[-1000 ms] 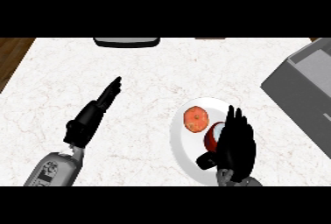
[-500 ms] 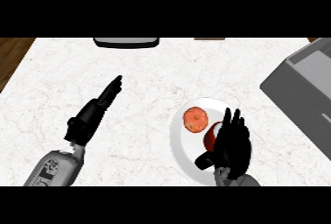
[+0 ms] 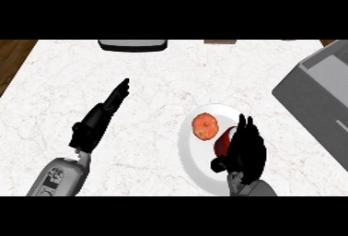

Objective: Pick the can from the plate and place it in the cardboard box

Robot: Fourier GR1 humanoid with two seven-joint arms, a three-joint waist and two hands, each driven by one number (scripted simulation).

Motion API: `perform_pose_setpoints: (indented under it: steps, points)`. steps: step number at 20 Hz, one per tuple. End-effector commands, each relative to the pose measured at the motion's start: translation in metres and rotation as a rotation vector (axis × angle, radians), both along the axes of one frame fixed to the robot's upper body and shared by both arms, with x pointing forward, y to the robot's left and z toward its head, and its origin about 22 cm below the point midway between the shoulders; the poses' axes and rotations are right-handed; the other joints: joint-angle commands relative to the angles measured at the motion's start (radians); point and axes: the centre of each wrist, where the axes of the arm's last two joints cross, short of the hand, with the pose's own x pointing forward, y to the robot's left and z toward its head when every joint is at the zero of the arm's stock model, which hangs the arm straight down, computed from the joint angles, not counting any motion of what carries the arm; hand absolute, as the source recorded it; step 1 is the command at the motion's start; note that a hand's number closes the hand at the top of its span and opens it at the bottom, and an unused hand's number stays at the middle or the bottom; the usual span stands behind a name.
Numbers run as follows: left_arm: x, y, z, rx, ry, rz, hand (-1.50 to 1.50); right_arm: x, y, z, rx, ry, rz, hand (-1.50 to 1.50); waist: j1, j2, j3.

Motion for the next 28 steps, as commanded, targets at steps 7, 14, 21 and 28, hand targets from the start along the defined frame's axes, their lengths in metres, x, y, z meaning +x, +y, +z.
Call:
perform_pose_setpoints:
  steps: [7,14,21,28]
  points:
    - [0.003,-0.003,0.001,-0.010,0.005,0.002,0.00,-0.001,0.003,-0.029,-0.076,0.142,-0.118,1.50,-0.005,0.016,0.013]
    - [-0.002,0.002,-0.002,-0.012,0.011,0.000,0.00,-0.041,-0.044,-0.023,-0.168,0.028,0.745,1.50,0.017,0.007,0.019]
    - [-0.004,0.011,-0.008,-0.002,0.027,0.022,0.00,-0.056,-0.092,0.011,-0.255,-0.172,1.183,1.50,-0.030,-0.003,0.022]
    - [-0.010,0.016,-0.015,-0.010,0.031,0.074,0.00,-0.059,-0.151,0.053,-0.244,-0.351,1.378,1.50,-0.091,0.000,0.024]
